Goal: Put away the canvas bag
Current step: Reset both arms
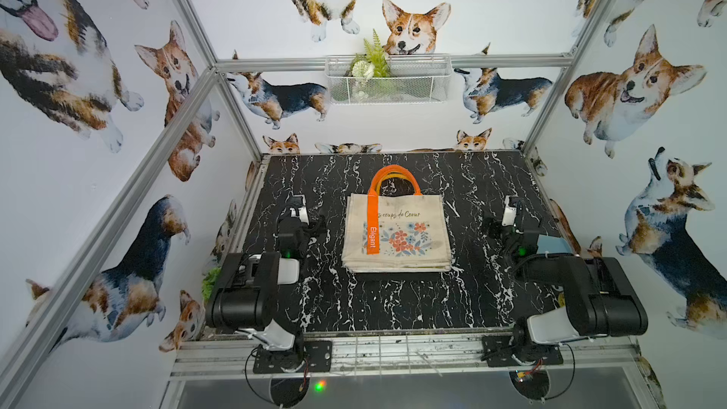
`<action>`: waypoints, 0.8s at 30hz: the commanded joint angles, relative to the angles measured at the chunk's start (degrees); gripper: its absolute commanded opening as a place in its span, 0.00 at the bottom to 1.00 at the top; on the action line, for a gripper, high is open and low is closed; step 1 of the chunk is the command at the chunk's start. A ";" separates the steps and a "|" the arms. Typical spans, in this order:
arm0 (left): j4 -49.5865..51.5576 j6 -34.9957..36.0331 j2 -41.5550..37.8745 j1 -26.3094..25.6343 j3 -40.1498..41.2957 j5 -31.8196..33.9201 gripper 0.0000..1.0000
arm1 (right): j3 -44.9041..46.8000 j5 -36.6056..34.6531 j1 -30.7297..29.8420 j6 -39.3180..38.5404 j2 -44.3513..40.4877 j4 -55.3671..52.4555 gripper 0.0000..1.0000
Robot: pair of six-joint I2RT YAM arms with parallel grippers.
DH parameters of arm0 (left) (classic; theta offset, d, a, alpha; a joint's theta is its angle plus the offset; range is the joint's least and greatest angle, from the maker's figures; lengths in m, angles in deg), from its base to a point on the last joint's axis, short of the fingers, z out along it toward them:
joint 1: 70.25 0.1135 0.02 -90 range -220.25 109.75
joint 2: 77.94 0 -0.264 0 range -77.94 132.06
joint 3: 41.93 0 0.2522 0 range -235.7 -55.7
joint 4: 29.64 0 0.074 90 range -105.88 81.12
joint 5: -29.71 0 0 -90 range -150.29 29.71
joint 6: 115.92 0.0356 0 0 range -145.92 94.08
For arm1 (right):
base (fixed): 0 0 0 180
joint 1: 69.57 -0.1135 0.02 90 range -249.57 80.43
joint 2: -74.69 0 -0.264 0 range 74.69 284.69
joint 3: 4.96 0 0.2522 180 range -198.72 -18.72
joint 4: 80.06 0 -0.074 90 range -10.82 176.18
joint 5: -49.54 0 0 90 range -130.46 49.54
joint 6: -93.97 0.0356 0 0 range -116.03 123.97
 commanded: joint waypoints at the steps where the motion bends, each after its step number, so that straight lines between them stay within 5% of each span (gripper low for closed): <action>1: 2.65 1.69 -0.11 -0.54 -0.33 -1.49 1.00 | 0.63 0.70 0.10 0.31 0.81 2.93 0.99; 24: 3.41 2.13 0.14 -1.30 -0.86 -0.34 1.00 | 0.03 0.66 0.10 0.20 -0.30 0.01 0.99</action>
